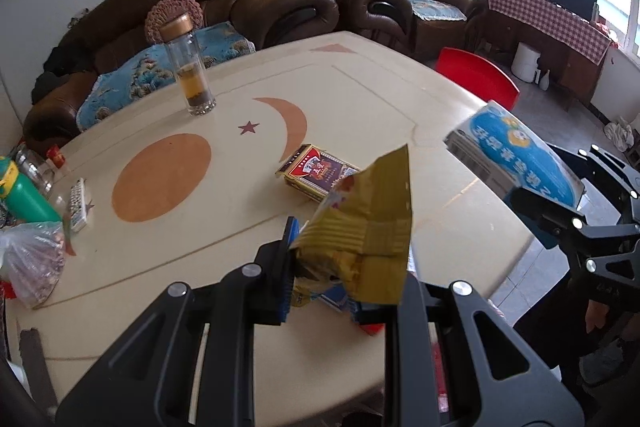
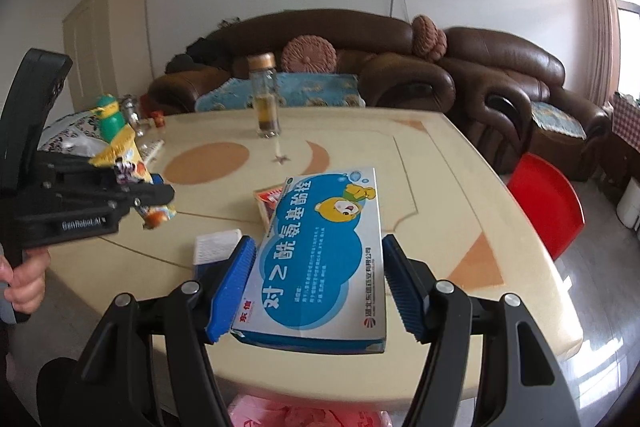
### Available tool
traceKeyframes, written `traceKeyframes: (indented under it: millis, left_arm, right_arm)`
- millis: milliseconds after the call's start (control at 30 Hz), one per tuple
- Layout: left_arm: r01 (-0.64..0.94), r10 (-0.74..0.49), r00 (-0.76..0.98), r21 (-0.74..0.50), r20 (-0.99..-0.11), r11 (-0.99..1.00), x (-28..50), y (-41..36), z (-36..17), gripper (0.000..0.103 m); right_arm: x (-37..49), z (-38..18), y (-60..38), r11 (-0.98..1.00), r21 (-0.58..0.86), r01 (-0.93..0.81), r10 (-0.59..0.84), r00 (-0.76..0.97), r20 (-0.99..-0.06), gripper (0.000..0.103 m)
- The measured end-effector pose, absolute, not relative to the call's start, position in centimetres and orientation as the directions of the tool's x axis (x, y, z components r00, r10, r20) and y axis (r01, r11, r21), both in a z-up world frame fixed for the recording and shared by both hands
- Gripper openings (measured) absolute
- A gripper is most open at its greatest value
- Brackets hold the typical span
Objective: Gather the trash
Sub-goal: 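Lift the gold wrapper with the left tool toward the pink bin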
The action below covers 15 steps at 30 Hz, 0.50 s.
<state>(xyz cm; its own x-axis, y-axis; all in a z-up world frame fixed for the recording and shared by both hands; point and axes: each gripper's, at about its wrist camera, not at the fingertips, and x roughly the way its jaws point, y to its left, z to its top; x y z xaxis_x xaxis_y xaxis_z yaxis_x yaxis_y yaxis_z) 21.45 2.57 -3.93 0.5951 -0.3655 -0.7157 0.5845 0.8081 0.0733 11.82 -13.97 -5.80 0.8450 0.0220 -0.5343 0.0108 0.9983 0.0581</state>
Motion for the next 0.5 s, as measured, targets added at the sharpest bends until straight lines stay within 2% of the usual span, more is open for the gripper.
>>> traceKeyframes:
  millis: [500]
  left_arm:
    - [0.539,-0.372,0.619,0.029,-0.692,0.842,13.3,1.1,-1.6,0.022]
  right_arm:
    - [6.4,-0.6,-13.4,0.998,0.023,-0.054,0.059,0.897,-0.438,0.063]
